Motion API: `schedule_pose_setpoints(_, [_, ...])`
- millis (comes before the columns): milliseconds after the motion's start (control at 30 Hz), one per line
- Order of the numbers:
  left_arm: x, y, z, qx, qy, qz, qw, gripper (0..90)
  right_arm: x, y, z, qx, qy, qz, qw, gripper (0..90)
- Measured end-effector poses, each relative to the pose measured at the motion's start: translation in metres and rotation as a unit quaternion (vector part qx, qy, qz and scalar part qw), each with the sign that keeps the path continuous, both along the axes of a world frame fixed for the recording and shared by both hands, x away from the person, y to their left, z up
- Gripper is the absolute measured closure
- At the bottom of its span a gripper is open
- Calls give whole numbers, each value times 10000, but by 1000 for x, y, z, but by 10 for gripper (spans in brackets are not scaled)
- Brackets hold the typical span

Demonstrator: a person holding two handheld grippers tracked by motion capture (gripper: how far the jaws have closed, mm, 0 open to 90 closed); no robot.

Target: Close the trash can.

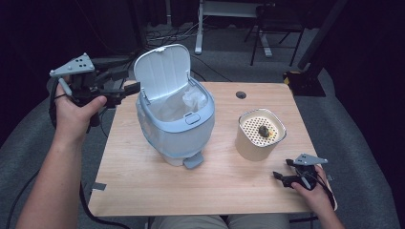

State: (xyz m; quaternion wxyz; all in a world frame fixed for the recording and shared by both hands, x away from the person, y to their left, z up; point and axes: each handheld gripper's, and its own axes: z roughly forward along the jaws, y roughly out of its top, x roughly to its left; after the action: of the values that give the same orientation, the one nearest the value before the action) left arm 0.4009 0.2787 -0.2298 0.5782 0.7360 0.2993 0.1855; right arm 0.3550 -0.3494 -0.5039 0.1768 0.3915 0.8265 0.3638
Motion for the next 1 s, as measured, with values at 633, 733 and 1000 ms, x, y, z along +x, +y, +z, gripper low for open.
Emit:
schedule_pose_setpoints(633, [29, -5, -6, -104, 141, -429, 9989, 343, 0, 0, 0, -6, 2, 42, 10000, 180])
schedule_pose_setpoints(733, [26, -8, -6, -109, 118, -619, 9980, 386, 0, 0, 0, -5, 2, 43, 10000, 180])
schedule_pose_setpoints(1000, [7, -31, -11, 41, 153, -1104, 9938, 401, 0, 0, 0, -5, 2, 44, 10000, 180])
